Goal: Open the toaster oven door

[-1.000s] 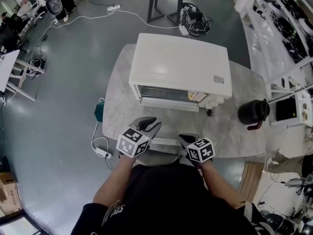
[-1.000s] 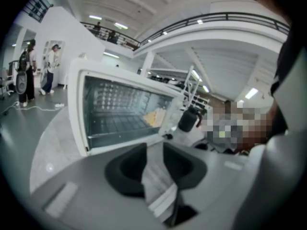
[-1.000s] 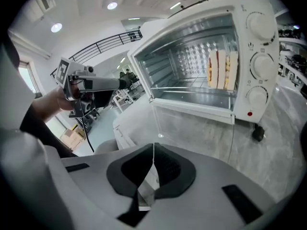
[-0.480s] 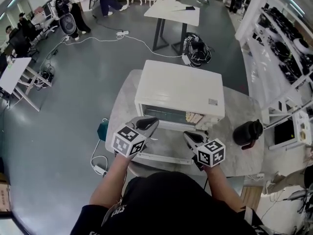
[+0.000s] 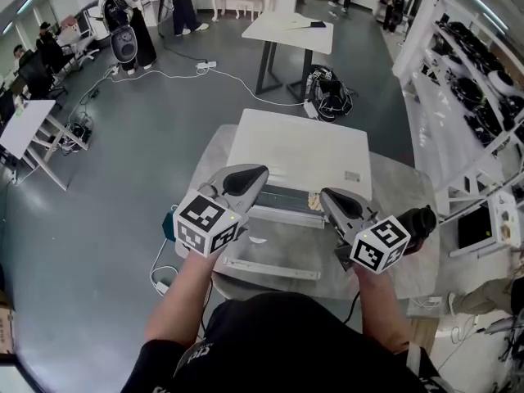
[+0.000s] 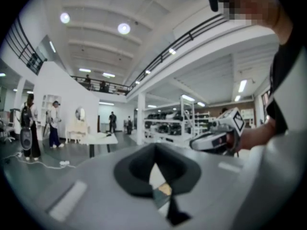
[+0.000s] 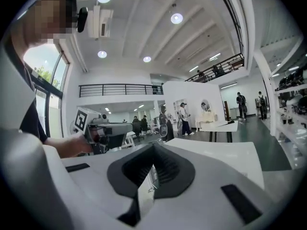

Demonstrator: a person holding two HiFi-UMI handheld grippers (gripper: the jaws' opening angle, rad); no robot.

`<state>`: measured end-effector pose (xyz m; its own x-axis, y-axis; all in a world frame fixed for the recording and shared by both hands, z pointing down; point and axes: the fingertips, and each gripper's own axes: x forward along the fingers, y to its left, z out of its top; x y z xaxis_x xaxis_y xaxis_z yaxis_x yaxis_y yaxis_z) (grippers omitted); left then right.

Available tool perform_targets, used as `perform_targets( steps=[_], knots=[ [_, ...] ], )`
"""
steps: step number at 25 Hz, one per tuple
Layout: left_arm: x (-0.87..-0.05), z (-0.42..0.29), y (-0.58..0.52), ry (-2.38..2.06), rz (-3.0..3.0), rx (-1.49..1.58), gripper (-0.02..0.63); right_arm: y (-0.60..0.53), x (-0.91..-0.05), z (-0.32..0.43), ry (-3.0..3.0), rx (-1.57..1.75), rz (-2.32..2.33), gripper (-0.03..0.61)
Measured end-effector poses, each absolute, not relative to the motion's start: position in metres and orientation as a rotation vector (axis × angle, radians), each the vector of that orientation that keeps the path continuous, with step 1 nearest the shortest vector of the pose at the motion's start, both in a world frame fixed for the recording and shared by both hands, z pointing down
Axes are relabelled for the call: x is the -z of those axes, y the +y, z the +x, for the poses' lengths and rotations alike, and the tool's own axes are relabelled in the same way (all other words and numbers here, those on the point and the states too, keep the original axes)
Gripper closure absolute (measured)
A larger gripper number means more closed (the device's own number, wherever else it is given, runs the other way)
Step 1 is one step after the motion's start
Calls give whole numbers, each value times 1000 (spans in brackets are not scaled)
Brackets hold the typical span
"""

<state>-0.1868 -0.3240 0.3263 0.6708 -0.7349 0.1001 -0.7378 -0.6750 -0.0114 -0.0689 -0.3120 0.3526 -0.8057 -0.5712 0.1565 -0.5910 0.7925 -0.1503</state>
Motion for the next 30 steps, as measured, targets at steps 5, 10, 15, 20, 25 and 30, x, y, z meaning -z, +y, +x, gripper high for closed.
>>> perform_targets(
  steps=[5, 10, 15, 20, 25, 30],
  knots=[
    [-292, -195, -321, -1367, 2835, -45, 606, -302, -312, -62, -2965, -203, 968, 586],
    [-292, -204, -314, -1464, 2821, -32, 606, -294, -291, -51, -3018, -84, 988, 586],
    [-320, -202, -314, -1471, 2774, -104, 606, -296, -316, -37, -2983, -139, 1026, 586],
    [-337, -192, -313, -1423, 2757, -145, 606, -293, -332, -32, -2967, -181, 1036, 587],
    [-339, -183, -316, -1386, 2770, -168, 606, -294, -339, -32, -2960, -206, 1027, 587],
    [-335, -178, -320, -1379, 2787, -175, 606, -296, -336, -35, -2964, -190, 1011, 587]
  ],
)
